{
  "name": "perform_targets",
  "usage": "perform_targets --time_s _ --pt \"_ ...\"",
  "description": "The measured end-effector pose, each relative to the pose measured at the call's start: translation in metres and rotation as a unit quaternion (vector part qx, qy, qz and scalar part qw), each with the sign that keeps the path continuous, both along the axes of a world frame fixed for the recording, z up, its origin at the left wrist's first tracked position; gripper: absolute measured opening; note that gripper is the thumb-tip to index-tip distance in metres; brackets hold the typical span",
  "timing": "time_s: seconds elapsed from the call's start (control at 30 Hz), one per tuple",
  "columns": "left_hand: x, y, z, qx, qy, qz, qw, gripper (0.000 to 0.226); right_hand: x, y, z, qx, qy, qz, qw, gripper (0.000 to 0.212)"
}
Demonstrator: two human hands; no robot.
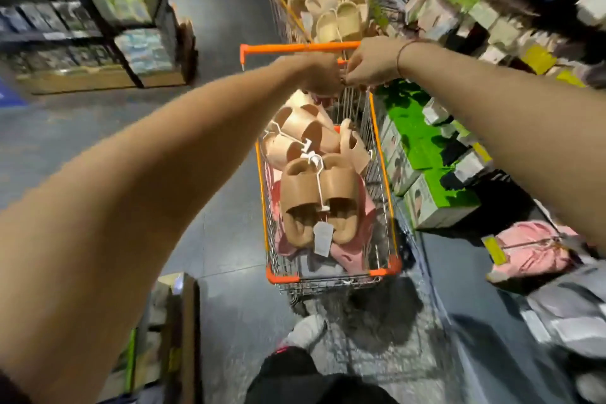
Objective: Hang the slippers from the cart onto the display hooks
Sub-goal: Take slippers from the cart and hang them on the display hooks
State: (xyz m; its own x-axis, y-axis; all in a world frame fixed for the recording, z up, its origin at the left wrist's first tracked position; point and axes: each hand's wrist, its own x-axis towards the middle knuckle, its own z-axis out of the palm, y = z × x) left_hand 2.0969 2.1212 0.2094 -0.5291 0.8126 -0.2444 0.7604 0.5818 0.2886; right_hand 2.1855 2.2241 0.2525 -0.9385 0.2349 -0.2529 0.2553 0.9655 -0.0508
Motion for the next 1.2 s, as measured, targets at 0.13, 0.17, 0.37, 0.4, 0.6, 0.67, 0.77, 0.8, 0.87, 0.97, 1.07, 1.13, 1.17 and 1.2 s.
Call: perform_targets --time_s 0.13,0.17,0.37,0.4,0.6,0.67,0.77,0.8,0.87,0.97,1.07,1.13,1.17,1.2 --pt "-0.011 -0.014 -0.102 -0.063 -0.026 0.018 0.998 0.023 -0.011 -0.012 -0.117 -0.055 -0.062 -0.048 0.995 0.032" --pt "-0.013 -0.014 -0.124 -0.059 -0.046 0.024 0.997 0.025 -0.012 -0.01 -0.142 -0.068 -0.07 -0.058 0.994 0.033" --pt "-0.013 -0.013 -0.22 -0.005 -0.079 0.067 0.995 0.025 -0.016 0.009 -0.249 -0.157 -0.054 -0.169 0.971 0.053" --pt "-0.016 -0.01 -0.231 -0.002 -0.077 0.076 0.994 0.029 -0.02 0.015 -0.26 -0.165 -0.038 -0.188 0.967 0.06" --pt "-0.036 0.006 -0.266 0.043 -0.123 0.124 0.984 0.04 -0.021 0.041 -0.31 -0.17 0.03 -0.213 0.962 0.07" --pt "-0.041 0.009 -0.269 0.067 -0.133 0.148 0.978 0.029 -0.016 0.041 -0.308 -0.169 0.015 -0.226 0.959 0.062" --pt "-0.046 0.012 -0.261 0.031 -0.16 0.102 0.981 0.016 -0.008 0.046 -0.305 -0.201 -0.008 -0.234 0.951 0.038" --pt "-0.049 0.013 -0.254 0.006 -0.166 0.062 0.984 0.017 -0.006 0.047 -0.299 -0.202 -0.017 -0.237 0.95 0.033" --pt "-0.052 0.016 -0.235 -0.041 -0.17 -0.001 0.985 0.015 0.0 0.051 -0.288 -0.189 -0.032 -0.235 0.953 0.036" --pt "-0.052 0.021 -0.19 -0.061 -0.179 -0.033 0.981 0.012 0.012 0.054 -0.259 -0.163 -0.048 -0.232 0.958 0.047" --pt "-0.044 0.027 -0.133 -0.048 -0.139 -0.067 0.987 0.015 0.028 0.053 -0.221 -0.203 0.026 -0.261 0.943 0.047" --pt "-0.035 0.029 -0.091 -0.022 -0.097 -0.095 0.991 0.019 0.041 0.053 -0.192 -0.249 0.102 -0.291 0.918 0.041" --pt "-0.031 0.03 -0.071 0.0 -0.085 -0.105 0.991 0.022 0.05 0.055 -0.177 -0.268 0.134 -0.303 0.905 0.042" --pt "-0.025 0.031 -0.049 0.023 -0.077 -0.109 0.991 0.024 0.059 0.057 -0.161 -0.293 0.161 -0.324 0.885 0.048"
